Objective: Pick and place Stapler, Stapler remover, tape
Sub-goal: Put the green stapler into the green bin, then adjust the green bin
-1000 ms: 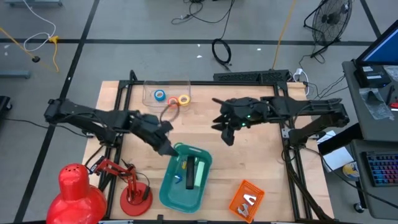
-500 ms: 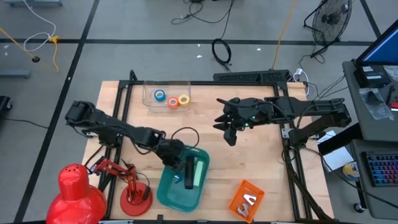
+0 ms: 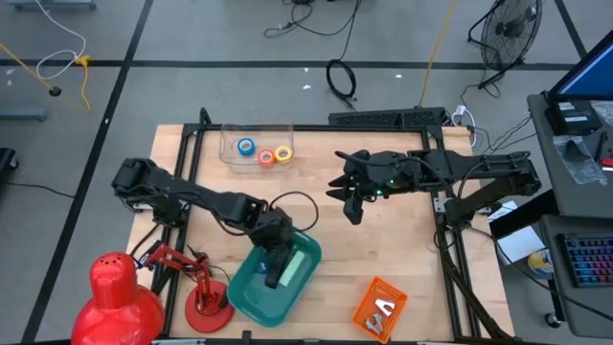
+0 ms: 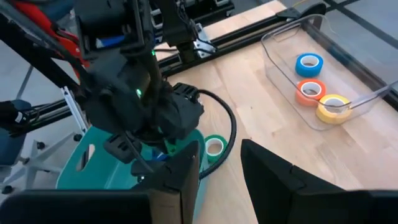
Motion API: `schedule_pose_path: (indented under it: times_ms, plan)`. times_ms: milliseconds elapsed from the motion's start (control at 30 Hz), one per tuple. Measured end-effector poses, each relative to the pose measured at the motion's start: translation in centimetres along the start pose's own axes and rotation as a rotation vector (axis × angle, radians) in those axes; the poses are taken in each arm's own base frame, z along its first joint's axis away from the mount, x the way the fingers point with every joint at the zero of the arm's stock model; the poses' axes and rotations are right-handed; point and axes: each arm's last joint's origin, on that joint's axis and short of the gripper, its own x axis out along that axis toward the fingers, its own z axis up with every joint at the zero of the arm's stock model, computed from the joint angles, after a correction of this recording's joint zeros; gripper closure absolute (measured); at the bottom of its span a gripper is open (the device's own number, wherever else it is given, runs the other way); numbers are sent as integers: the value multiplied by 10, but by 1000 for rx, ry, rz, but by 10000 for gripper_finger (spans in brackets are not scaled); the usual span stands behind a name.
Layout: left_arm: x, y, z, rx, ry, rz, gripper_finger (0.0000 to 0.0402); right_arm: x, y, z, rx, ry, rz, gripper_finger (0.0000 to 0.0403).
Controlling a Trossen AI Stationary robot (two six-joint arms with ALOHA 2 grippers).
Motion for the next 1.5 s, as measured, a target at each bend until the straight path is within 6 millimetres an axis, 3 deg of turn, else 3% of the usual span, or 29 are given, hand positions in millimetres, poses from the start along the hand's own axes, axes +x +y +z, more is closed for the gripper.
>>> schedule_pose_path:
  times_ms: [100, 600, 833, 1000, 1200, 1500]
  plan:
    - [-9, -3, 7, -4, -23, -10, 304, 0, 0, 1, 2, -9, 1, 289]
    - [-11, 3, 8, 5, 15, 50, 296, 0, 1, 2, 8, -21, 8, 289]
    - [-38, 1, 17, 56, -49, 149, 296, 0, 1, 2, 8, -26, 11, 289]
    - [-57, 17, 32, 6, -138, 323, 296, 0, 1, 2, 7, -26, 11, 289]
    - [-59, 29, 50, 44, -110, 261, 295, 0, 1, 2, 6, -24, 14, 289]
    - [-59, 30, 52, 227, -36, 180, 295, -1, 5, 1, -2, -20, 25, 289]
